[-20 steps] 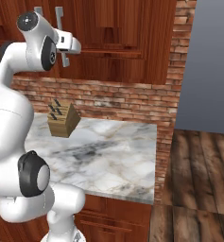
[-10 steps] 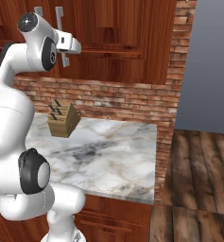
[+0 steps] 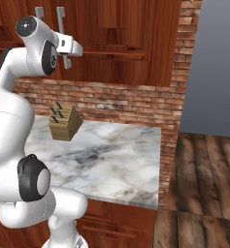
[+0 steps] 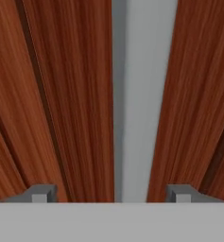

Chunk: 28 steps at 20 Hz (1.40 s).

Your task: Open the cabinet. Pick the dish brush and place it next to the sink. Then close the cabinet.

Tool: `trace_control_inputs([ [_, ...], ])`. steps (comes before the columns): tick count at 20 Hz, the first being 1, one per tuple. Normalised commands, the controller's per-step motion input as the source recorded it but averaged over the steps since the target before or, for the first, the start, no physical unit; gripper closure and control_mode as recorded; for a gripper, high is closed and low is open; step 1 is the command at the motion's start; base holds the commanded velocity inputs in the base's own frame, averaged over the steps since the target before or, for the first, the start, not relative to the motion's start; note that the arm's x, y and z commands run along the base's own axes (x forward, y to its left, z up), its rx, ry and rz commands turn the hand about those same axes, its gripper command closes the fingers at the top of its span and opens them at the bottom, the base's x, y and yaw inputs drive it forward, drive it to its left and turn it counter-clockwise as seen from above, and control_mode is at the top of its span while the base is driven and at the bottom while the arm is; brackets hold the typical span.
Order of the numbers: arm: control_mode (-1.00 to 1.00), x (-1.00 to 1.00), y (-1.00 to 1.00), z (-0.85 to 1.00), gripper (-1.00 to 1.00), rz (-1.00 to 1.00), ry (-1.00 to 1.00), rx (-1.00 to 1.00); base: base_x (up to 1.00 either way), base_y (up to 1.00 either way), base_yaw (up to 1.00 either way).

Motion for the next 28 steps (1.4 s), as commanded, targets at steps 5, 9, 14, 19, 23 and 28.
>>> trace_control_inputs([
  [5, -1.0, 0.0, 0.0, 0.0, 1.0, 0.0, 0.0, 0.0, 0.0, 0.0, 0.0],
  [9, -1.0, 0.0, 0.0, 0.0, 1.0, 0.0, 0.0, 0.0, 0.0, 0.0, 0.0],
  [14, -1.0, 0.0, 0.0, 0.0, 1.0, 0.0, 0.0, 0.0, 0.0, 0.0, 0.0],
  [19, -1.0, -0.01, -0.15, 0.0, 1.0, 0.0, 0.0, 0.0, 0.0, 0.0, 0.0],
  [23, -1.0, -0.25, -0.41, 0.0, 1.0, -0.02, 0.0, 0.0, 0.0, 0.0, 0.0],
  [28, -1.0, -0.49, -0.57, 0.0, 1.0, -0.05, 0.0, 0.0, 0.0, 0.0, 0.0],
])
